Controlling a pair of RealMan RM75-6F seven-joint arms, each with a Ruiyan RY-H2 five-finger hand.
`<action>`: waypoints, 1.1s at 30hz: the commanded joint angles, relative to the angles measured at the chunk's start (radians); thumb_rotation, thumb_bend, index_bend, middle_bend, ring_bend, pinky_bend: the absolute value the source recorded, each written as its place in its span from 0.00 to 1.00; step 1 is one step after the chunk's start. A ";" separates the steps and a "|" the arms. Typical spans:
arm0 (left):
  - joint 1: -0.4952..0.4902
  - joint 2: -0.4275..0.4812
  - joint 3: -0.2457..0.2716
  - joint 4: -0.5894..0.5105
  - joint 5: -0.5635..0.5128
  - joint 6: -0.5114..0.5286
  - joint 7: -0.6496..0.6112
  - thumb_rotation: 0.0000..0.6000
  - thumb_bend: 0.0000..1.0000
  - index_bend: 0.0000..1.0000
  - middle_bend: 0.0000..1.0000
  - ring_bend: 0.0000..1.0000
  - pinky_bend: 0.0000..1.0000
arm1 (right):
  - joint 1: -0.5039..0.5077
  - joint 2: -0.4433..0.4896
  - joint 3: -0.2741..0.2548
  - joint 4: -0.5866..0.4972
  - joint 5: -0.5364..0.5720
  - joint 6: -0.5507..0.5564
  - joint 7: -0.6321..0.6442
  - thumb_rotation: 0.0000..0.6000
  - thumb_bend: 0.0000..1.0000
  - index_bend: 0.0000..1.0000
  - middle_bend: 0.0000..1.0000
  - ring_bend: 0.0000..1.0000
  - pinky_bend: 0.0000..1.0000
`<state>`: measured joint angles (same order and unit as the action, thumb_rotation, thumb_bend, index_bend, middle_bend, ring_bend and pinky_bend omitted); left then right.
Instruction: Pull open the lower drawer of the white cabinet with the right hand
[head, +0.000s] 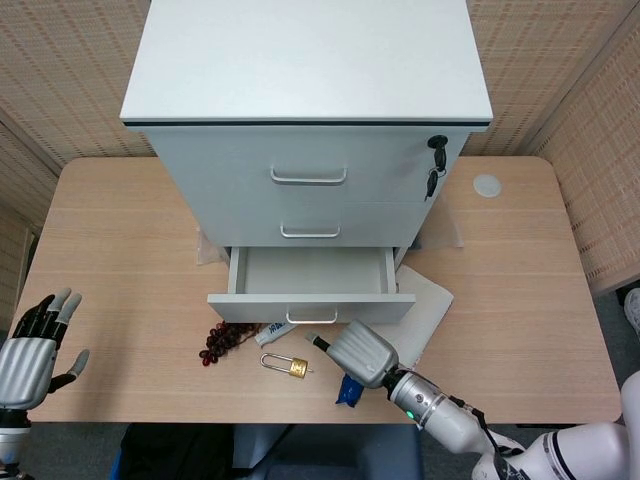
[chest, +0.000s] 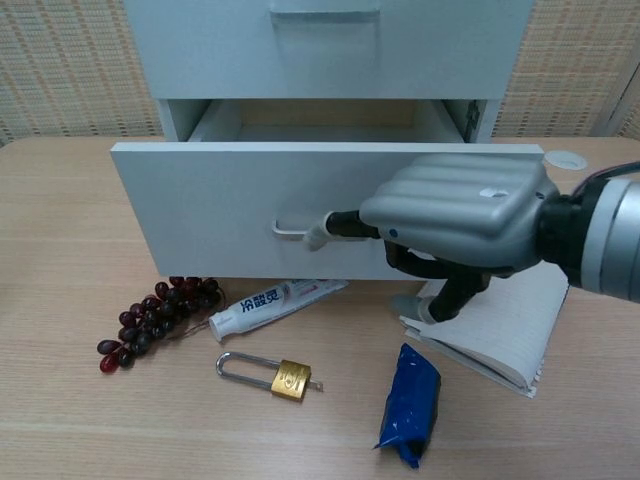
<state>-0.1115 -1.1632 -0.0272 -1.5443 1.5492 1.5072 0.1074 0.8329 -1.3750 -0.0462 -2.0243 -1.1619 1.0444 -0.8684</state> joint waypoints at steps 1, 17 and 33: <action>0.001 0.001 -0.001 0.000 0.000 0.003 -0.004 1.00 0.33 0.05 0.01 0.06 0.14 | -0.039 0.033 -0.019 -0.029 -0.081 0.052 0.035 1.00 0.36 0.15 0.86 0.93 0.98; -0.007 -0.022 -0.017 -0.006 -0.027 -0.011 0.000 1.00 0.33 0.05 0.01 0.06 0.14 | -0.491 0.335 -0.165 0.042 -0.378 0.616 0.340 1.00 0.36 0.25 0.73 0.74 0.93; -0.031 -0.044 -0.026 -0.068 -0.015 -0.021 0.086 1.00 0.33 0.06 0.01 0.06 0.13 | -0.636 0.240 -0.044 0.395 -0.265 0.608 0.643 1.00 0.30 0.25 0.38 0.32 0.45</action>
<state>-0.1419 -1.2071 -0.0529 -1.6115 1.5345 1.4869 0.1928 0.2106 -1.1143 -0.1047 -1.6564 -1.4314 1.6710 -0.2441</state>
